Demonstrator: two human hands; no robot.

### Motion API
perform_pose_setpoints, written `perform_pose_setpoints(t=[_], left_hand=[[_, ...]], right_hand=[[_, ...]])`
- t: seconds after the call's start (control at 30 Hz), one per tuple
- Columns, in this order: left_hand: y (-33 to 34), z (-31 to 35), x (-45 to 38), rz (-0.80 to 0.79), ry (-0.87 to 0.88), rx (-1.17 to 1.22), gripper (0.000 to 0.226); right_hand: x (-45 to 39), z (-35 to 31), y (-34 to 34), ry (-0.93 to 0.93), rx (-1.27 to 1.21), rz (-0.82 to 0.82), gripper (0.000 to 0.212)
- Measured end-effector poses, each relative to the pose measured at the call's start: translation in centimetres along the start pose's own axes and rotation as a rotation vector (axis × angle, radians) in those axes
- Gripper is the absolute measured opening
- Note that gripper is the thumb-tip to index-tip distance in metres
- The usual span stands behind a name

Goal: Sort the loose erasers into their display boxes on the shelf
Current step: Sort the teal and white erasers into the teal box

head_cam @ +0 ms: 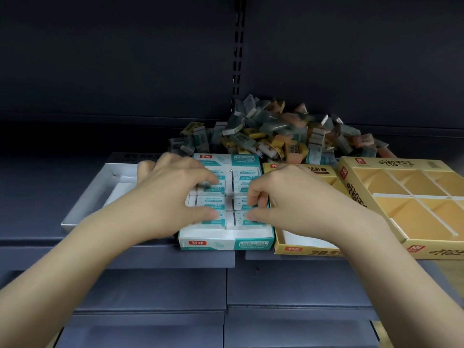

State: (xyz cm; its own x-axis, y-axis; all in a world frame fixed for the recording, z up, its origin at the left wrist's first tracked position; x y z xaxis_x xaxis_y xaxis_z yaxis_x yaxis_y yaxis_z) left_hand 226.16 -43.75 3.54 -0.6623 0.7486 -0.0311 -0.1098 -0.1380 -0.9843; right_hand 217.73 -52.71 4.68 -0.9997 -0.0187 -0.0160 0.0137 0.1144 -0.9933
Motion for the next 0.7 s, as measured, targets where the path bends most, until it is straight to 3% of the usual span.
perform_pose_setpoints(t=[0.13,0.4,0.57,0.7], left_hand=[[-1.9,-0.2,-1.9,0.101,-0.03,0.054,0.043],[-2.5,2.2,-7.2,0.203,0.063,-0.015,0.046],[-1.9,3.4,-10.6,0.18,0.044,-0.051,0.058],[-0.6,3.4,-12.2,0.119,0.044,-0.067,0.066]], right_hand=[[0.2,0.1,-1.2,-0.005,0.017,0.129,0.02],[0.8,1.2,-1.3,-0.04,0.03,0.281,0.029],[1.2,2.1,-1.7,-0.046,0.102,0.399,0.03],[1.1,2.3,-2.2,-0.081,0.16,0.426,0.047]])
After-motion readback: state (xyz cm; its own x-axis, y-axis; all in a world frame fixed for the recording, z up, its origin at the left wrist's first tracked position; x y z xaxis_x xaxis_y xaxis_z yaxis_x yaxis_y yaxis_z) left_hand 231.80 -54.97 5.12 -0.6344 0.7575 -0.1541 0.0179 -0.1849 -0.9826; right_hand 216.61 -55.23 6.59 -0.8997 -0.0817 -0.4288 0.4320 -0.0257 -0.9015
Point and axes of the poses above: each hand's wrist, its own x-axis away from the middle knuckle, its own y-axis out of the palm, z = x × y, the point moved 9 cm from there along -x, towards the middle knuckle, and after that the axes turned 11 degrees about -y, right-handed, at the moved point
